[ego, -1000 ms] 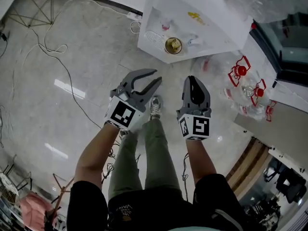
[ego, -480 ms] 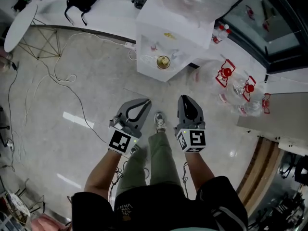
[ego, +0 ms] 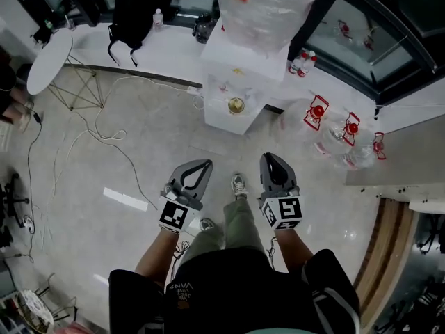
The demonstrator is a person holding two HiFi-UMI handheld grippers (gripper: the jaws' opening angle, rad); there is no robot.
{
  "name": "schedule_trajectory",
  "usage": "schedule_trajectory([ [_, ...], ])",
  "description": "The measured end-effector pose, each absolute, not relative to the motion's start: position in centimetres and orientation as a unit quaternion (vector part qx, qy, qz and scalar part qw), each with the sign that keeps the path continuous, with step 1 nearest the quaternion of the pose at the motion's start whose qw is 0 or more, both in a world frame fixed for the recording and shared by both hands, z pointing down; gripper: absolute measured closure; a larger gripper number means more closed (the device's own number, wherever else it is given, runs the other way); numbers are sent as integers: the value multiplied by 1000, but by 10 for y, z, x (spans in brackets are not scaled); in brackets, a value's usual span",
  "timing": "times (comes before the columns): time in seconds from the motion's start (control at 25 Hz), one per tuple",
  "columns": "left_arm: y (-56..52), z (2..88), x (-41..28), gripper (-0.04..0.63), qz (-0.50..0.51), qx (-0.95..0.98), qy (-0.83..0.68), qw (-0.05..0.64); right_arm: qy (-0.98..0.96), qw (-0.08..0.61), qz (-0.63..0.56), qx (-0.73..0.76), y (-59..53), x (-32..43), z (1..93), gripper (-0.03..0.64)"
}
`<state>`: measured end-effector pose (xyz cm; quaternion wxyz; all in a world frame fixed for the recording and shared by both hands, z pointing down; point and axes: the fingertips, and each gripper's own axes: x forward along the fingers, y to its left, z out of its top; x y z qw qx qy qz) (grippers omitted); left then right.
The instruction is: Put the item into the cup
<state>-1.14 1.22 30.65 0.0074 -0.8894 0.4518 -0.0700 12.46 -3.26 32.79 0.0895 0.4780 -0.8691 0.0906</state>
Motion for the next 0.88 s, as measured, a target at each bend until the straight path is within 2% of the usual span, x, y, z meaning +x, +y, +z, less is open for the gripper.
schedule_trajectory([
  [0.88, 148, 223, -30, 575, -52, -870, 490, -12, -884, 65, 75, 457, 82, 126, 241, 568],
])
